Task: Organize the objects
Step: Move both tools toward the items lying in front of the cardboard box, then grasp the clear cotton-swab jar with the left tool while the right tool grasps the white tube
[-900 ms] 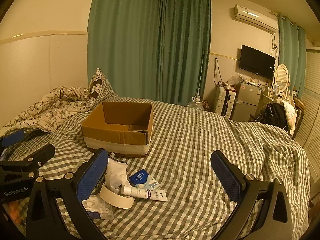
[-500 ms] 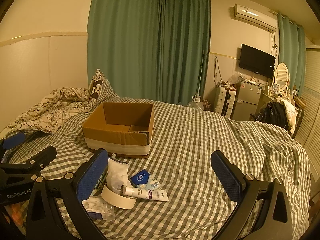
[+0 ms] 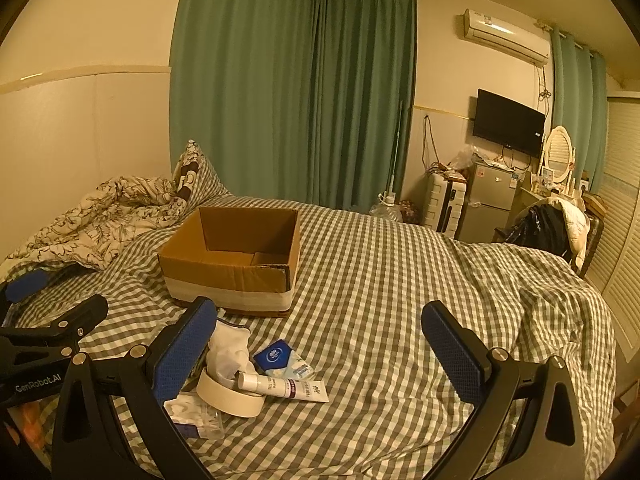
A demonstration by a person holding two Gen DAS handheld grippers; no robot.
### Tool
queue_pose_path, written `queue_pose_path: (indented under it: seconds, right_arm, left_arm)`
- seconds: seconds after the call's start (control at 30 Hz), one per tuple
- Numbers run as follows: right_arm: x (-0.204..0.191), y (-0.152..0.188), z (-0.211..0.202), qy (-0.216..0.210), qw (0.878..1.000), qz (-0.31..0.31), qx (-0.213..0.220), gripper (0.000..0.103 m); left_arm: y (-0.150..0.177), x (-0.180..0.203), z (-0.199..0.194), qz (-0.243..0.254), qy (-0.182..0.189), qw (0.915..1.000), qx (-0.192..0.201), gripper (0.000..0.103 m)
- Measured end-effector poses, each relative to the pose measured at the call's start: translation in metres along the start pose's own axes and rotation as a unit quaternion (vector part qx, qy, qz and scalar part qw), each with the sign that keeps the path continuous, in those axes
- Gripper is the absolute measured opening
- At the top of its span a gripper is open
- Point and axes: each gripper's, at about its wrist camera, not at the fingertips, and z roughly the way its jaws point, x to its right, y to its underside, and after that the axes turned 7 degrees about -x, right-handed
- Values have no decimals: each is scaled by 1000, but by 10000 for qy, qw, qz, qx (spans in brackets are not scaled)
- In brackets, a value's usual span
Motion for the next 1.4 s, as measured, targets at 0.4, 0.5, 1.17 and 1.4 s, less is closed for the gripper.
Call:
queue_pose_path:
  seconds: [0.4, 0.5, 1.17, 1.4]
  right_arm:
    - [20, 15, 14, 101, 9996, 106, -251, 103]
    - [25, 23, 26, 130, 9989, 178, -411, 103]
    - [18, 57, 82, 144, 9924, 122, -1214, 103]
    - [10, 57, 82, 165, 9918, 23, -1263, 103]
  left_arm:
    - [26, 21, 32, 149, 16, 9984, -552, 103]
    - [44, 30, 50, 245, -7, 9961, -852, 103]
    - [106, 68, 124, 528, -105, 9850, -1636, 103]
    - [97, 48, 122, 414, 348, 9856, -1601, 97]
